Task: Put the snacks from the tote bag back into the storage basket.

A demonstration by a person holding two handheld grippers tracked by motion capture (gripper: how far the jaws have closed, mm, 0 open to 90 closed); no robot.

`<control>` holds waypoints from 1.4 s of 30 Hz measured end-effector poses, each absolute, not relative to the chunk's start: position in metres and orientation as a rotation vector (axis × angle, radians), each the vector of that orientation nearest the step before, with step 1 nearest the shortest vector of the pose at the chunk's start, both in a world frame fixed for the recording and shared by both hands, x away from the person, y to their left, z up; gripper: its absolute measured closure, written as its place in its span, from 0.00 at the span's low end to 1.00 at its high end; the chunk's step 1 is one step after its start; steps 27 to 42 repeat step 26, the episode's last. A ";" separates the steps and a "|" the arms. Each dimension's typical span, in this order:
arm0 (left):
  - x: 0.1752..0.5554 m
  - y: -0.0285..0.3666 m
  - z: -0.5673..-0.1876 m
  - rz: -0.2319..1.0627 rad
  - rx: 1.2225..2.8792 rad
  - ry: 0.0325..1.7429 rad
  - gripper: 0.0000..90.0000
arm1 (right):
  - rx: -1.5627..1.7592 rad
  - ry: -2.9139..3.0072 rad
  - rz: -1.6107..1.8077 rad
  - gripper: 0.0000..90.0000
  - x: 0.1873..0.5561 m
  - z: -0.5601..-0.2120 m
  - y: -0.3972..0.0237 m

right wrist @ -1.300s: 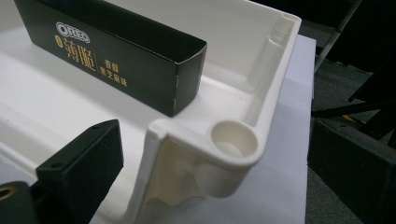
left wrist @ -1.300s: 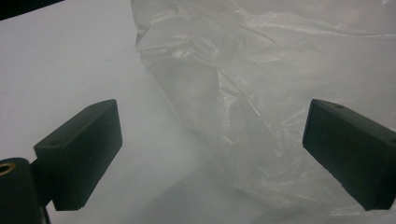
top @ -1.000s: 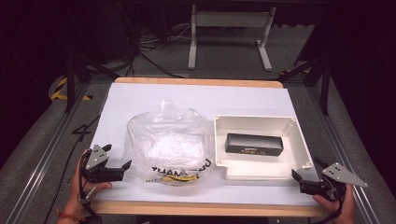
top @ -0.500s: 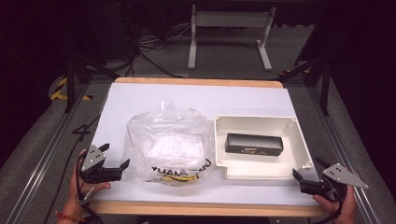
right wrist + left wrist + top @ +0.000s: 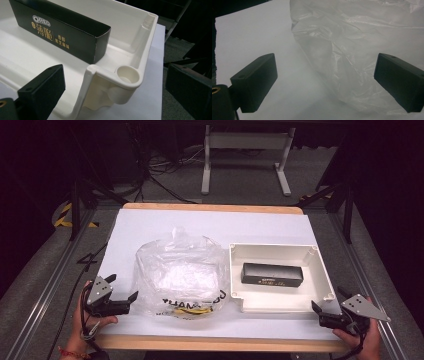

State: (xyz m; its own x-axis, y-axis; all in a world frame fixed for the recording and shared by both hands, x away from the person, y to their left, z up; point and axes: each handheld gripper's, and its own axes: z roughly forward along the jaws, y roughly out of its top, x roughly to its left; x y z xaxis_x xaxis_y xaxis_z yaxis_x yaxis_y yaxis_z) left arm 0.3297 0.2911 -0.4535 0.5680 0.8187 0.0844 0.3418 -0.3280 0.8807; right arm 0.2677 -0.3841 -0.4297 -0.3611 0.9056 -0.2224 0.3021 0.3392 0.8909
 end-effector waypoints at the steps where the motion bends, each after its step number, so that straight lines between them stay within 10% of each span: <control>1: 0.330 0.291 -0.454 0.673 1.910 0.938 0.06 | 1.065 1.848 1.009 0.04 0.267 -0.429 -0.384; 42: 0.332 0.288 -0.454 0.694 1.935 0.949 0.06 | 1.063 1.835 1.020 0.04 0.266 -0.431 -0.387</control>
